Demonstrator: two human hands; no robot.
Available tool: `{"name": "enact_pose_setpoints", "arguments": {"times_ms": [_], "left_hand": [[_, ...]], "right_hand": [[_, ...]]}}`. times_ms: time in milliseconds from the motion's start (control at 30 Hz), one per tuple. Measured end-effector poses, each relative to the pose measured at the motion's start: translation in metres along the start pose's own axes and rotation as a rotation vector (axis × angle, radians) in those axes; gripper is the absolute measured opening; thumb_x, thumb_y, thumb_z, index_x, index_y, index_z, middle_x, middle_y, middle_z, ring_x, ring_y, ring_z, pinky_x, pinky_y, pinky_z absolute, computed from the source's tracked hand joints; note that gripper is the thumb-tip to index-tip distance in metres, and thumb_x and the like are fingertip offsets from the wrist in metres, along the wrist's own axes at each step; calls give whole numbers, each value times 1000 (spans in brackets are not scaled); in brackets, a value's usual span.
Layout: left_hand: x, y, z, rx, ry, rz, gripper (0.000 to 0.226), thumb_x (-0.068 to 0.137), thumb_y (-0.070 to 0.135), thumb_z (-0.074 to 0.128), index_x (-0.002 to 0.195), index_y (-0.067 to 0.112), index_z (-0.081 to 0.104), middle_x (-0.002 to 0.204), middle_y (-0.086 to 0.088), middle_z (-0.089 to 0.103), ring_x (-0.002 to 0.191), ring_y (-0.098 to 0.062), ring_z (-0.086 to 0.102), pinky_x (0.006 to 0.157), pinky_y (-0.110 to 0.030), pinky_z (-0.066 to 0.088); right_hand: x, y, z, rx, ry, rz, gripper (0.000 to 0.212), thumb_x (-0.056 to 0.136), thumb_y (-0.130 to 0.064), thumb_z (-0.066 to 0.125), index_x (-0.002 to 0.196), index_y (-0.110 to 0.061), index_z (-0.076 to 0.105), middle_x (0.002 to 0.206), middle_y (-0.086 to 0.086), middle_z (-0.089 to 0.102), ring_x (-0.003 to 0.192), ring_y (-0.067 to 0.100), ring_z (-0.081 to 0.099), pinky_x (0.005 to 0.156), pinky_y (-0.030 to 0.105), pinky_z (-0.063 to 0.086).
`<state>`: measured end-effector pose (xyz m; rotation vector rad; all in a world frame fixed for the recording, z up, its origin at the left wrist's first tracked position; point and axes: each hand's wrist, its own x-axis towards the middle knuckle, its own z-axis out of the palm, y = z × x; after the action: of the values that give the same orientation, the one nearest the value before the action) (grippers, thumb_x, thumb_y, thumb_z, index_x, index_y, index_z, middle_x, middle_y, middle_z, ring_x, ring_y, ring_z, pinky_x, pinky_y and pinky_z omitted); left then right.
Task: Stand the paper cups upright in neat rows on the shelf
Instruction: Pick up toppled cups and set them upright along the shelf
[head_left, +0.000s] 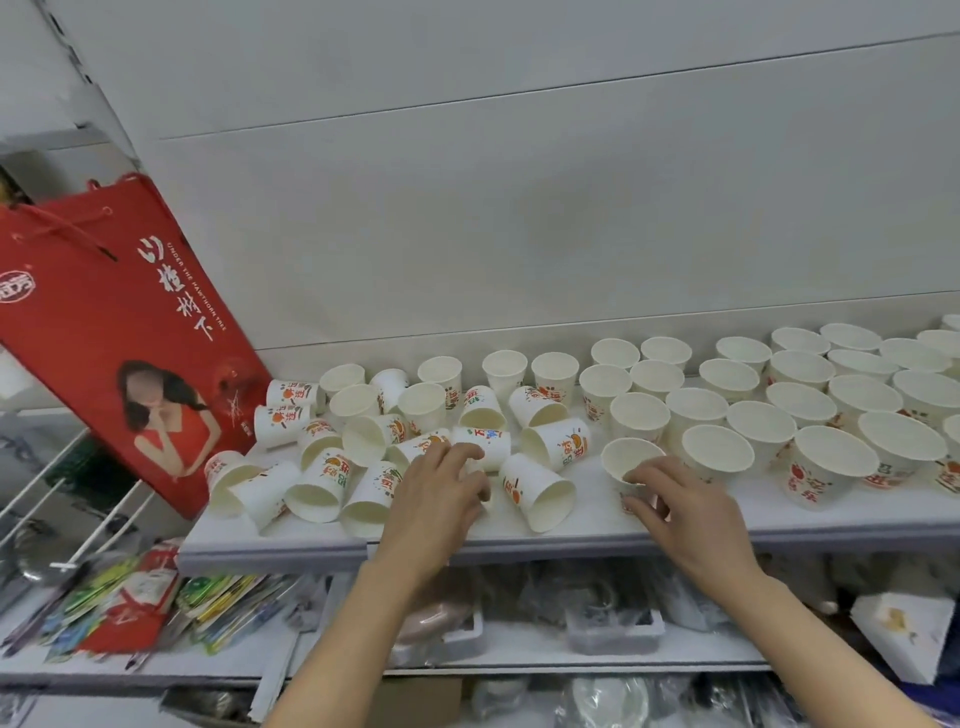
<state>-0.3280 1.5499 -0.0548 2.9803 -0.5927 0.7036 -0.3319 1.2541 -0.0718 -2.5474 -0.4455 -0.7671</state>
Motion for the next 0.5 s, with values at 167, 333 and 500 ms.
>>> {"name": "enact_pose_setpoints", "arguments": {"times_ms": [167,333,500], "left_hand": [[-16,-2,-7,-127,187,-97,13,76,29,78,81,22,68,94,10,65,88,-19,53,68,-31,46],[-32,4,6,-181,316,-232,12,80,26,77,86,20,70,86,9,67,85,-15,53,69,-23,41],[-34,3,12,-193,302,-254,16,79,28,79,90,20,71,90,8,68,89,-15,54,71,-23,43]], "right_hand": [[-8,-17,1,4,257,17,20,82,-24,73,97,-11,71,102,4,67,82,21,61,62,28,46],[-3,-49,25,72,181,-128,38,83,-40,65,105,-9,69,104,5,65,92,25,56,80,35,46],[8,-83,47,-109,-111,-5,81,62,-64,72,125,-17,52,124,3,55,111,27,48,92,42,46]]}}
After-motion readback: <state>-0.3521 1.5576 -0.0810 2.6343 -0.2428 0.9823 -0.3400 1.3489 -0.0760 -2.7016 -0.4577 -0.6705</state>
